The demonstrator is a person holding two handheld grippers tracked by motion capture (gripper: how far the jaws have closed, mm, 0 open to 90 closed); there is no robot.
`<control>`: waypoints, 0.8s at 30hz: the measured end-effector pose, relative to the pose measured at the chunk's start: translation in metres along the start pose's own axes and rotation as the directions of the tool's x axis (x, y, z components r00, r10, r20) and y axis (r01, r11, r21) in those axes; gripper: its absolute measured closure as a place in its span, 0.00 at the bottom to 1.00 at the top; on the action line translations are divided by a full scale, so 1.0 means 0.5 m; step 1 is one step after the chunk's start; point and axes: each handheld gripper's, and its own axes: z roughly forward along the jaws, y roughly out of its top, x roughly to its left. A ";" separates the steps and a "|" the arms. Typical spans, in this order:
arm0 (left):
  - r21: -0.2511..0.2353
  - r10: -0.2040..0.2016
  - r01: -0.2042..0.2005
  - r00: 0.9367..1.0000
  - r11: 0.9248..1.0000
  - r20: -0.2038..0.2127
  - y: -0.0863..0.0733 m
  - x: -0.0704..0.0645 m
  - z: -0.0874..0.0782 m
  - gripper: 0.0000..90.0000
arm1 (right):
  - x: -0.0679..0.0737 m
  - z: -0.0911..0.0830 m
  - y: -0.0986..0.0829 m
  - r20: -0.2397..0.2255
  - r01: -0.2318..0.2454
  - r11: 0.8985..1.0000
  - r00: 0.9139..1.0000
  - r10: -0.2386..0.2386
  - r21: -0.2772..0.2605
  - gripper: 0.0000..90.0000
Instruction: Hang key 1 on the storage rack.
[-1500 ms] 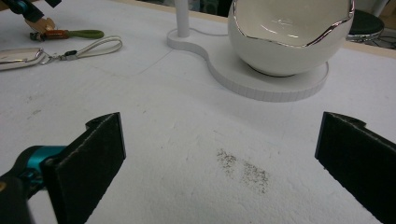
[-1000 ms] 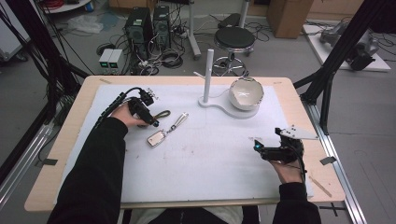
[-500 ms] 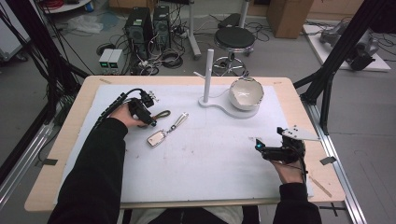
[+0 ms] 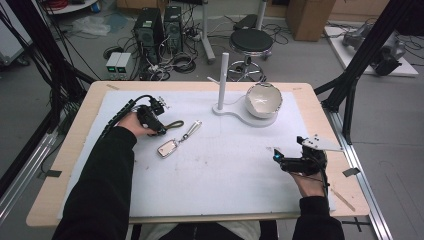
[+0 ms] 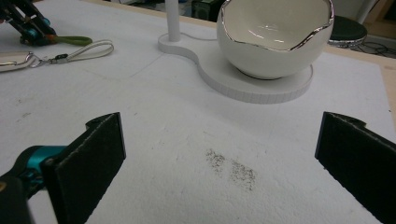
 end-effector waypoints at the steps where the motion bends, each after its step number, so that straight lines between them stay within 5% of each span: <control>1: -0.002 -0.012 0.012 1.000 1.000 0.005 0.000 0.003 0.000 0.77 | 0.000 0.000 0.000 0.000 0.000 1.000 1.000 0.000 0.000 0.01; 7: -0.009 -0.069 0.070 0.997 0.998 0.037 -0.003 0.015 -0.002 0.80 | -0.001 -0.001 0.000 0.003 -0.001 1.000 1.000 0.001 -0.004 0.01; 12: -0.012 -0.076 0.077 0.996 0.997 0.035 -0.005 0.020 -0.012 0.80 | -0.001 -0.001 0.000 0.001 -0.003 1.000 1.000 0.003 -0.004 0.01; 24: -0.119 -0.114 0.123 0.991 0.985 0.074 -0.010 0.025 -0.079 0.80 | 0.000 0.000 0.003 -0.003 -0.006 1.000 1.000 0.006 -0.009 0.01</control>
